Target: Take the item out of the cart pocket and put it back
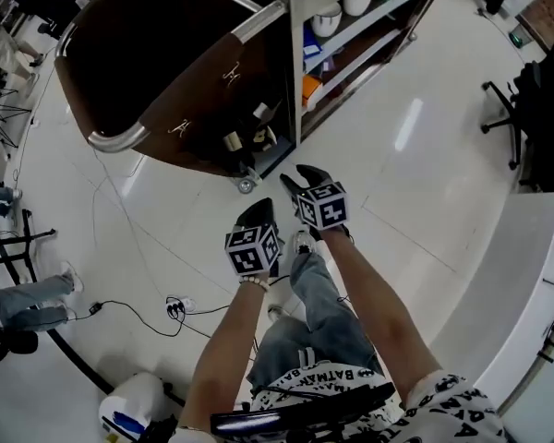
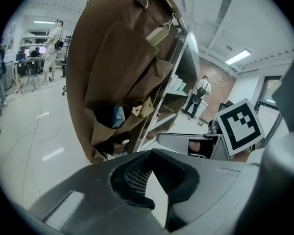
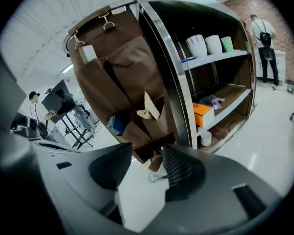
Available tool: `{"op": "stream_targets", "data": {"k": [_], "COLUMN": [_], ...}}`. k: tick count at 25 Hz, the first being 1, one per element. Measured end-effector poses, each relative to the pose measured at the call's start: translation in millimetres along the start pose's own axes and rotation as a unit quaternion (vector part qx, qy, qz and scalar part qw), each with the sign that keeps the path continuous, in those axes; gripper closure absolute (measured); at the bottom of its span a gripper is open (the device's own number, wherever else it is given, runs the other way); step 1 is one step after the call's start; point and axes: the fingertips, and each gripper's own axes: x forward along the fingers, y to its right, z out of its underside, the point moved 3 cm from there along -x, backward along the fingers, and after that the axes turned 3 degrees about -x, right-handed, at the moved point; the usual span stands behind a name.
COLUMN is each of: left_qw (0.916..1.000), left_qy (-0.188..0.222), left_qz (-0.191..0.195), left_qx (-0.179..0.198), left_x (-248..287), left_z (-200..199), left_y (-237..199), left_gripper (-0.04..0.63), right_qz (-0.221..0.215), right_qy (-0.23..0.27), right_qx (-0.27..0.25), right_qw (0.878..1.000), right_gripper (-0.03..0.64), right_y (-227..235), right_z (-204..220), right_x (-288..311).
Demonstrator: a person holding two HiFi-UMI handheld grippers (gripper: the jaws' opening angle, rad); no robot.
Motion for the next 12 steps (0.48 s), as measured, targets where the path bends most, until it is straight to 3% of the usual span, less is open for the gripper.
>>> {"op": "stream_targets", "data": {"k": [4, 9, 12], "left_qw": [0.9996, 0.9983, 0.9985], "left_qy": [-0.018, -0.022, -0.019], "left_qz": [-0.018, -0.038, -0.039], "left_qx": [-0.012, -0.038, -0.034], "left_x": [38.7, 75.6, 93.0], "left_z": [11.1, 21.8, 26.2], "left_y": [-27.4, -49.3, -55.9], "left_gripper": [0.592, 0.592, 0.592], "right_qz": [0.012, 0.033, 0.027], "right_qy": [-0.014, 0.004, 0.004], "right_qx": [-0.003, -0.035, -0.047], "right_qw": [1.000, 0.999, 0.999], "right_gripper": [0.407, 0.408, 0.407], "right_y": [17.1, 37.2, 41.3], "right_z": [18.9, 25.4, 34.1], "right_x": [43.9, 97.0, 125.7]}}
